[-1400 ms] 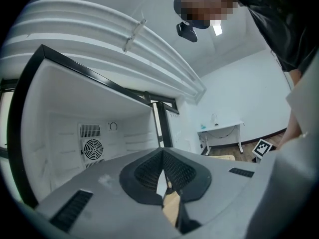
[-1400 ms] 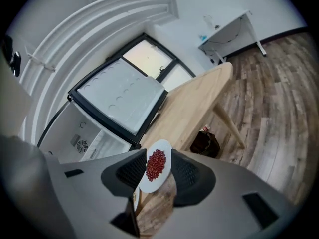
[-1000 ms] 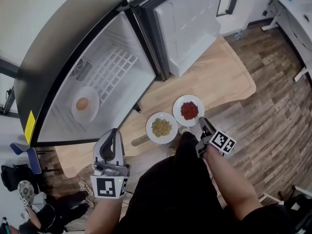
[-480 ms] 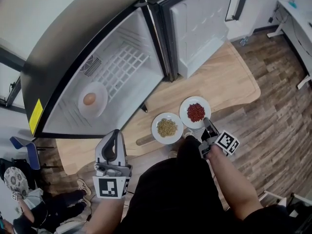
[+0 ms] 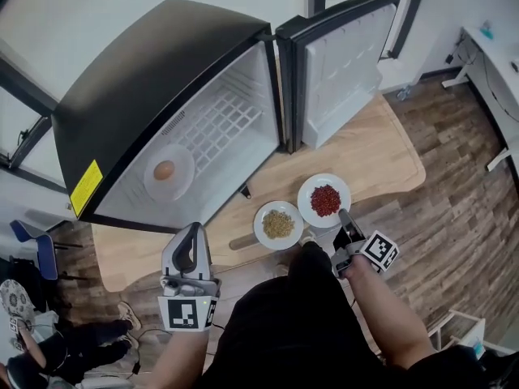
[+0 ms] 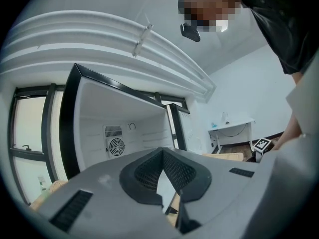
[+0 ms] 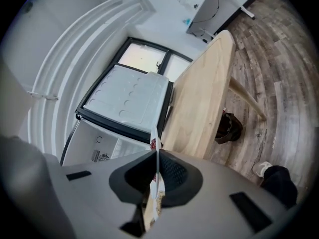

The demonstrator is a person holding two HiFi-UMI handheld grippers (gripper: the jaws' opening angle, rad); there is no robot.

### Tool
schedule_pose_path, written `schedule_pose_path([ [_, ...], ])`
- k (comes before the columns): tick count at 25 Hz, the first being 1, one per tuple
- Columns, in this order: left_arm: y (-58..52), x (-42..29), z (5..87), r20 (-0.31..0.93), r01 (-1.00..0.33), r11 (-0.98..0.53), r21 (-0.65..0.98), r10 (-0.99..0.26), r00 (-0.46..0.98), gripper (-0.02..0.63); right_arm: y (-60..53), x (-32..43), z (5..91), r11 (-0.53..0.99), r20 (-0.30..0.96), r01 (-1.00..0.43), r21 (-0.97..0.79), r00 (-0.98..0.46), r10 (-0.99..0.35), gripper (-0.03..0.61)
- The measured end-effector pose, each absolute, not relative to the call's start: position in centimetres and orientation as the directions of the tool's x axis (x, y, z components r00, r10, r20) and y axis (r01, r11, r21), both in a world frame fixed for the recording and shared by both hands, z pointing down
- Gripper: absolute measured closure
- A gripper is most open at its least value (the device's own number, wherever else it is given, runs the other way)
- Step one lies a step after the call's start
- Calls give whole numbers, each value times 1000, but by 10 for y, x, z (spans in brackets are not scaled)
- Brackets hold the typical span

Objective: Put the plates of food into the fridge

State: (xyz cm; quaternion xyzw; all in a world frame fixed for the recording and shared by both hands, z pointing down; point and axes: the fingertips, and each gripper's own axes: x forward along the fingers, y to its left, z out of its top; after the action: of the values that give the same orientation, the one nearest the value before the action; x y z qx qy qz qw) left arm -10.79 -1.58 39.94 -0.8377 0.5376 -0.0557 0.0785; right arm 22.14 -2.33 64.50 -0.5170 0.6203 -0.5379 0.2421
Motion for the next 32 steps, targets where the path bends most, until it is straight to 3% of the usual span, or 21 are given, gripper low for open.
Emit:
schedule_pose_path([
  [20, -5, -177, 371, -70, -973, -165, -165, -982, 178, 610, -107, 119, 533, 161, 93, -331, -930, -634, -768, 546],
  [32, -6, -201, 353, -80, -987, -49, -152, -995, 62, 611, -153, 74, 500, 222, 69, -293, -930, -733, -676, 546],
])
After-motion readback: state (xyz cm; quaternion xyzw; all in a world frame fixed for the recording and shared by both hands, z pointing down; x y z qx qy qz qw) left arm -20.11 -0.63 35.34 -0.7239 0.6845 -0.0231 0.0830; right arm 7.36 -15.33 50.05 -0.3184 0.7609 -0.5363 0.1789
